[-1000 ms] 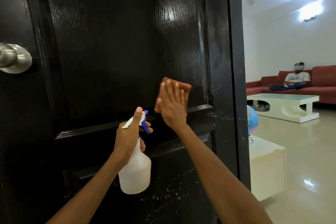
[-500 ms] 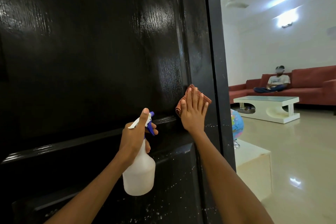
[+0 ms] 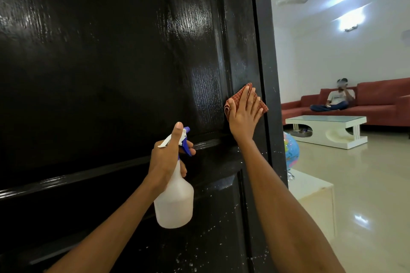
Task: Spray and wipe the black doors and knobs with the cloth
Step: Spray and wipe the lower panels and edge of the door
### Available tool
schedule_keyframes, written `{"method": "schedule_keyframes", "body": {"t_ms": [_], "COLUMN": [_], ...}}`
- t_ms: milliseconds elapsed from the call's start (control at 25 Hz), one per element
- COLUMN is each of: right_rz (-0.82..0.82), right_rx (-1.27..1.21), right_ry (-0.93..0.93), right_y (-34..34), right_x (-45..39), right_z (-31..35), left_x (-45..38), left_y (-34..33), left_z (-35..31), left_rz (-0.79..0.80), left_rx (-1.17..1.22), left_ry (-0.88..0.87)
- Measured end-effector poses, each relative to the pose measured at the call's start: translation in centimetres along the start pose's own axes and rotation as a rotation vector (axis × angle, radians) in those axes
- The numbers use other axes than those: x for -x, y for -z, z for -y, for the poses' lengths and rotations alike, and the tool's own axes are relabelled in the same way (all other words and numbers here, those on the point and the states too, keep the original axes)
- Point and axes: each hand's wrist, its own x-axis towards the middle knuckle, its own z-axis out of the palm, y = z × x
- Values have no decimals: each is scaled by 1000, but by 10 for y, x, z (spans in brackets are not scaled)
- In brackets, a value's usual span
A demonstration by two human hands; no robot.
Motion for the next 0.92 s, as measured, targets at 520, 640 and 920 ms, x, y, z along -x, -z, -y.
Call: {"method": "schedule_keyframes", "body": {"t_ms": [520,640,920], "right_rz": [-44,-62,-77], "right_rx": [-142,-86,-184], "right_ry": [-230,-124,-532], "right_y": [15,12,-30], "right_x": [-37,-40,151], "right_z": [25,12,-107], "left_x": [4,4,31], "left_y": [-10,-8,-21], "left_z": [8,16,54], "left_rz": [50,47,29], "left_rx": [26,51,44], "left_ry": [-12,11,114]}}
